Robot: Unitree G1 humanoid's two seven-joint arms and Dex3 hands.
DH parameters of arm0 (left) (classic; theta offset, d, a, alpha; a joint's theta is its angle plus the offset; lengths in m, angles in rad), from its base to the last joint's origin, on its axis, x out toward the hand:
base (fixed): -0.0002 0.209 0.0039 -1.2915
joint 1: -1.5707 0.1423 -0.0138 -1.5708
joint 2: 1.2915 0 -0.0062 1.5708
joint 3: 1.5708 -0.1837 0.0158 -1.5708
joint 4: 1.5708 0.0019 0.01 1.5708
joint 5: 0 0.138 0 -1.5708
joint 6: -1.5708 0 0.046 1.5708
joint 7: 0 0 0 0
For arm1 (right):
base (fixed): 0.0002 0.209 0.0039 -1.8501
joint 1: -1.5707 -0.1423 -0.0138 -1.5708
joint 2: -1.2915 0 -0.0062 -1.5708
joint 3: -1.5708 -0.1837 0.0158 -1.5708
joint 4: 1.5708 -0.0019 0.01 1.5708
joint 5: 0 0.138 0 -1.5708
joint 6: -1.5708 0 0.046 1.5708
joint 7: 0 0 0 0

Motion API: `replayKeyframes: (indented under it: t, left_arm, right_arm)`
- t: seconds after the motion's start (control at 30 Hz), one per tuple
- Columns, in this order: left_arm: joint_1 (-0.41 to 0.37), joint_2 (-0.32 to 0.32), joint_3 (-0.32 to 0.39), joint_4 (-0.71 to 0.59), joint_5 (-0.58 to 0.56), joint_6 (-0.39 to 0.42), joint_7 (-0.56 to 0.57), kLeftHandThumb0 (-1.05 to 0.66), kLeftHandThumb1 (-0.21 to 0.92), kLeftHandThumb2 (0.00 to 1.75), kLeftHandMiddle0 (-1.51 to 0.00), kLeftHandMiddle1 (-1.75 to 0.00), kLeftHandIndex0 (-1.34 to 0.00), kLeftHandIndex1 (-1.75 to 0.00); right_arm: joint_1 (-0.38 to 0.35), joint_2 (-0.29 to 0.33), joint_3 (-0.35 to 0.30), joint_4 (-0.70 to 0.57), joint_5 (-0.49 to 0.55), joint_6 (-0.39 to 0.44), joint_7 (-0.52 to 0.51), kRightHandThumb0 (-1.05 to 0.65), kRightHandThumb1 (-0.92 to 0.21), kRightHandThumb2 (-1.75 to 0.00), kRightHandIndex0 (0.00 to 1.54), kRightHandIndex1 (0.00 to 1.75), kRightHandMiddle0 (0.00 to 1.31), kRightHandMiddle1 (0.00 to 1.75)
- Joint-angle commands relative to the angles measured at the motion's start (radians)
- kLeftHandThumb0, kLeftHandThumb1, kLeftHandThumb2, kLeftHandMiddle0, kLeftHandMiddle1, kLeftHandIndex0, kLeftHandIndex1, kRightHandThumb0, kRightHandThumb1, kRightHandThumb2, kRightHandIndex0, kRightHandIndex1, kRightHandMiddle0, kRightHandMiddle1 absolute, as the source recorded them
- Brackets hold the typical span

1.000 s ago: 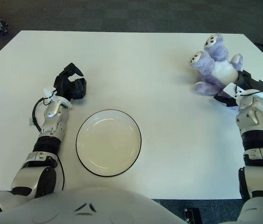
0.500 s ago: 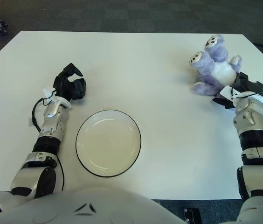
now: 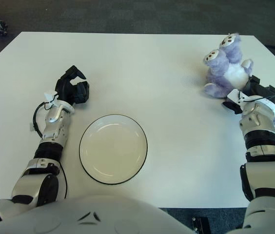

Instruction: Put the doll into the plate.

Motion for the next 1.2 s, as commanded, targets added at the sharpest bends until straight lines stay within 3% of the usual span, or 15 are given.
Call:
replayKeyframes:
  t: [0.0, 0.27, 0.63, 0.73, 0.8, 0.9, 0.97, 1.1, 1.17]
  left_arm:
    - [0.038, 0.008, 0.005, 0.016, -0.007, -0.005, -0.007, -0.51, 0.22, 1.43, -1.28, -1.75, -0.69, -1.75]
    - [0.037, 0.006, 0.003, 0.018, -0.002, -0.014, -0.004, -0.51, 0.22, 1.43, -1.27, -1.75, -0.69, -1.75]
    - [0.035, 0.007, 0.003, 0.026, -0.001, -0.027, -0.006, -0.51, 0.23, 1.43, -1.28, -1.75, -0.68, -1.75]
    - [0.035, 0.008, 0.002, 0.026, 0.000, -0.027, -0.005, -0.51, 0.23, 1.43, -1.28, -1.75, -0.68, -1.75]
    - [0.036, 0.008, 0.002, 0.027, 0.002, -0.029, -0.006, -0.51, 0.23, 1.43, -1.28, -1.75, -0.68, -1.75]
    - [0.036, 0.008, 0.002, 0.027, 0.001, -0.029, -0.008, -0.51, 0.23, 1.42, -1.28, -1.75, -0.68, -1.75]
    - [0.036, 0.007, 0.003, 0.025, -0.004, -0.027, -0.009, -0.51, 0.23, 1.42, -1.28, -1.75, -0.68, -1.75]
    - [0.034, 0.003, 0.004, 0.025, -0.009, -0.024, -0.010, -0.51, 0.23, 1.42, -1.29, -1.75, -0.68, -1.75]
    - [0.034, 0.003, 0.004, 0.025, -0.009, -0.023, -0.010, -0.51, 0.23, 1.42, -1.29, -1.75, -0.68, -1.75]
  right_arm:
    - [0.016, 0.049, 0.015, 0.067, 0.008, 0.032, 0.004, -0.01, -0.08, -1.38, 0.01, 1.48, 0.00, 1.23]
    - [-0.001, 0.053, 0.038, 0.093, -0.002, 0.047, -0.031, 0.07, -0.09, -1.45, 0.06, 1.63, 0.00, 1.68]
    - [0.007, 0.055, 0.029, 0.087, 0.027, 0.050, -0.043, 0.15, -0.10, -1.49, 0.17, 1.69, 0.25, 1.75]
    - [0.023, 0.066, -0.020, 0.054, 0.074, 0.065, -0.053, 0.17, -0.11, -1.50, 0.19, 1.70, 0.37, 1.75]
    - [0.033, 0.078, -0.056, 0.037, 0.105, 0.064, -0.077, 0.31, -0.37, -1.21, 0.33, 1.71, 0.63, 1.75]
    - [0.049, 0.093, -0.084, 0.015, 0.124, 0.055, -0.115, 0.35, -0.62, -0.87, 0.34, 1.68, 0.83, 1.75]
    - [0.051, 0.098, -0.089, 0.029, 0.125, 0.031, -0.140, 0.35, -0.71, -0.74, 0.33, 1.67, 0.90, 1.75]
    - [0.035, 0.095, -0.092, 0.082, 0.125, -0.011, -0.152, 0.36, -0.75, -0.67, 0.37, 1.63, 0.96, 1.75]
    - [0.036, 0.093, -0.094, 0.077, 0.124, -0.012, -0.151, 0.39, -0.61, -0.86, 0.45, 1.64, 0.98, 1.75]
